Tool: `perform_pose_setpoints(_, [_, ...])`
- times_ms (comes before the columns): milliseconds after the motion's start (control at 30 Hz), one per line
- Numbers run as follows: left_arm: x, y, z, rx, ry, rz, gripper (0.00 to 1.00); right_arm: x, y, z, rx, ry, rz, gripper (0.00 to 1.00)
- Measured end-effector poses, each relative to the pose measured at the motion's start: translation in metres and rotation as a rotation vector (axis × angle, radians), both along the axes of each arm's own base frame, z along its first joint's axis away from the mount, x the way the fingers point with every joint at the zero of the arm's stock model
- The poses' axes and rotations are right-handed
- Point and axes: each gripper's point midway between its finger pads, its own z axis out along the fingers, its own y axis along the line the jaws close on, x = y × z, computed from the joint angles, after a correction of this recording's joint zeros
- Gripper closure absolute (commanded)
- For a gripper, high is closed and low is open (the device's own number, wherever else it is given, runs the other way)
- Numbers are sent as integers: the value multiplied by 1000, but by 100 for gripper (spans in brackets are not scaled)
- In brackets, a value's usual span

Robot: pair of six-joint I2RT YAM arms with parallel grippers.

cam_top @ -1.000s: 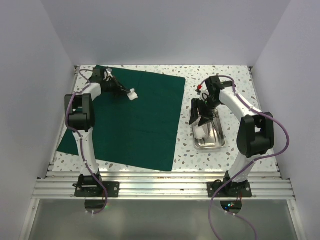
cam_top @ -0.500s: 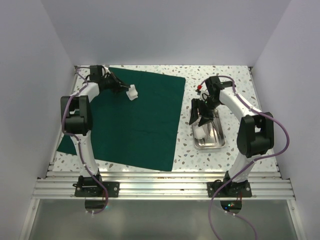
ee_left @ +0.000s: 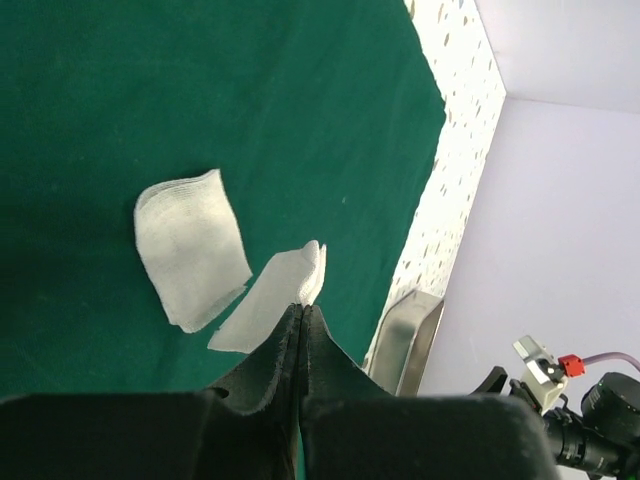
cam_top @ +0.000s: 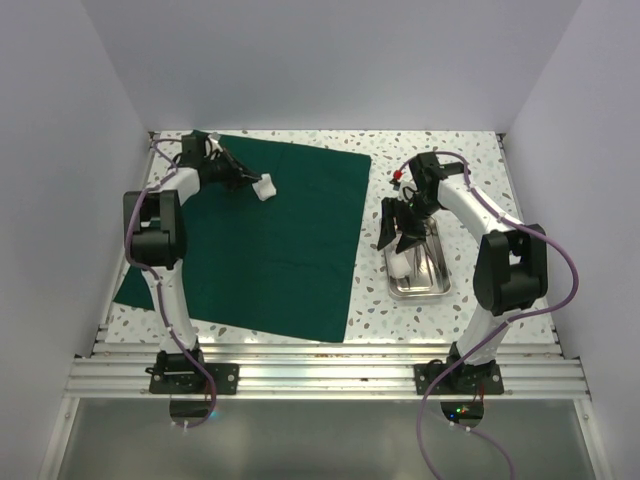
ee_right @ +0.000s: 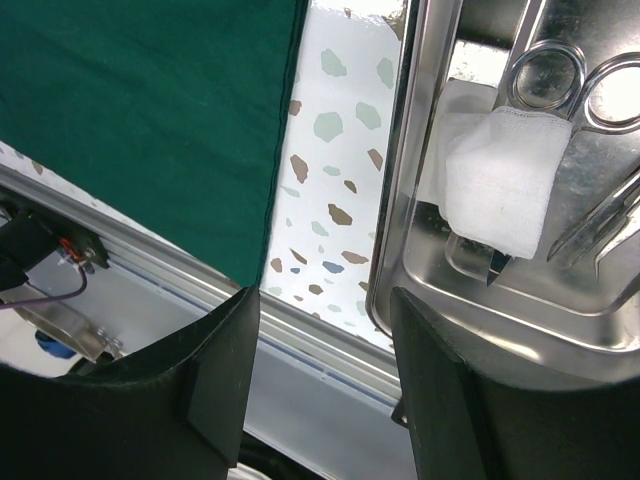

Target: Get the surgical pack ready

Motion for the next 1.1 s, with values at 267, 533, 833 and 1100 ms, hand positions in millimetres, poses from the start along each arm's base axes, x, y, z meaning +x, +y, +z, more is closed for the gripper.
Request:
perform_pose_setpoints(267, [3,2,-32,-5,51,2,100,0,0,-1,-1,3,0,41])
perform_pose_setpoints(533, [21,12,-30,-3,20,19,100,0,0,-3,-2,10,0,41])
perform_pose_setpoints(833, [27,19,-39,-3,30,28,100,-1,0,-9,-8,34,0,41])
perform_pose_setpoints(1100, [23,20,-58,16,77,10,80,1,1,-14,-11,49,2,41])
